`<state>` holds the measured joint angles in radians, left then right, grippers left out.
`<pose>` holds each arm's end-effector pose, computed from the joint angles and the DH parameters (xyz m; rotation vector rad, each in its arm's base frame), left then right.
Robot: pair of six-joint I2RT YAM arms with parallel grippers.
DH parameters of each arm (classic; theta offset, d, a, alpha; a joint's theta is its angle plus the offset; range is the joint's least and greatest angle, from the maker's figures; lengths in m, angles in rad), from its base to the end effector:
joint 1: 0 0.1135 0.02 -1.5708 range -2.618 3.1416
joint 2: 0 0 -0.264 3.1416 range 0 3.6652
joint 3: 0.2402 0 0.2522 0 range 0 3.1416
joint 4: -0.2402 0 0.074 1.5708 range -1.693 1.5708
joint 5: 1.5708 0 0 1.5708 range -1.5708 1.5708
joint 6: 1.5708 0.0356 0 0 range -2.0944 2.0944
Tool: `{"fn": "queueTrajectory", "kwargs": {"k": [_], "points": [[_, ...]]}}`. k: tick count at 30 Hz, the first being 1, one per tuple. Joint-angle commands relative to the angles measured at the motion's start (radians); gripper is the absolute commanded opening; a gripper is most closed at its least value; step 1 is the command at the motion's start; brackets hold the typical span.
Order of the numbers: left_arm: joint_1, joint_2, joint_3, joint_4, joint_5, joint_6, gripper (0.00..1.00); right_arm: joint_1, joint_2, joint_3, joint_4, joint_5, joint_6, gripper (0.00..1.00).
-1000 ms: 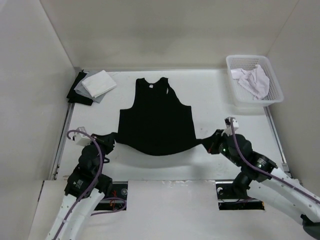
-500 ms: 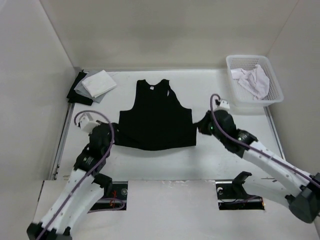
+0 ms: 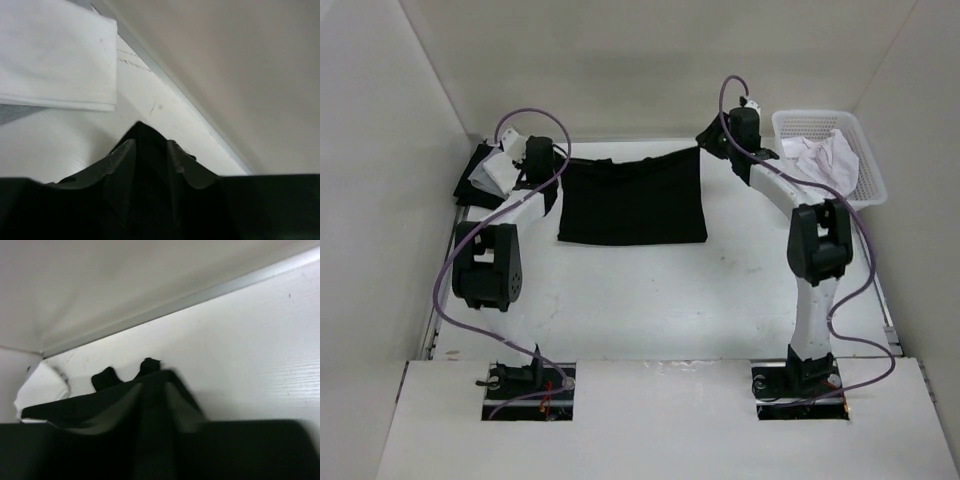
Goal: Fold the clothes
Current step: Fold the tank top
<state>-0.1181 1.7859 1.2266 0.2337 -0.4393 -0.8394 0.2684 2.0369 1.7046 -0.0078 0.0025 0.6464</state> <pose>0.4153 -0.0340 0.2583 -0.9293 1.6247 -0.2449 0.4755 0.1307 0.2896 0.3698 1.9239 0.6094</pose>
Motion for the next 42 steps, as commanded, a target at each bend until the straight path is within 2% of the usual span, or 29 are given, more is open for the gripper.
{"fn": "queueTrajectory", "kwargs": {"k": [1,3,7,9,12,14,17,22,28,33,39,42], "points": [[0.019,0.04,0.068,0.021,0.089,0.026,0.36,0.002,0.083,0.104,-0.024,-0.067,0.032,0.44],[0.018,-0.034,-0.025,0.044,0.094,0.025,0.4,0.007,0.043,0.034,-0.017,-0.061,0.021,0.51],[-0.05,-0.288,-0.379,0.16,0.035,-0.013,0.39,0.047,-0.153,-0.271,0.112,-0.033,0.015,0.51],[-0.096,-0.405,-0.543,0.187,-0.004,-0.027,0.39,0.079,-0.255,-0.437,0.188,-0.022,0.015,0.37],[-0.105,-0.528,-0.7,0.152,0.017,-0.046,0.39,0.119,-0.361,-0.63,0.27,-0.013,0.032,0.08],[-0.081,-0.588,-0.783,0.122,0.097,-0.094,0.41,0.146,-0.405,-0.73,0.311,-0.009,0.047,0.02],[-0.015,-0.617,-0.88,0.157,0.249,-0.164,0.44,0.179,-0.454,-0.832,0.339,-0.007,0.059,0.02],[0.064,-0.525,-0.935,0.343,0.385,-0.222,0.46,0.2,-0.523,-0.925,0.341,0.001,0.052,0.08],[0.085,-0.405,-0.944,0.472,0.393,-0.266,0.46,0.202,-0.546,-1.019,0.374,0.002,0.052,0.23],[0.097,-0.329,-0.932,0.536,0.39,-0.287,0.45,0.196,-0.514,-1.034,0.399,-0.012,0.059,0.26],[0.105,-0.235,-0.911,0.602,0.373,-0.308,0.32,0.188,-0.485,-1.039,0.414,-0.006,0.065,0.28],[0.113,-0.194,-0.906,0.631,0.372,-0.32,0.3,0.17,-0.46,-1.045,0.411,0.001,0.081,0.33]]}}
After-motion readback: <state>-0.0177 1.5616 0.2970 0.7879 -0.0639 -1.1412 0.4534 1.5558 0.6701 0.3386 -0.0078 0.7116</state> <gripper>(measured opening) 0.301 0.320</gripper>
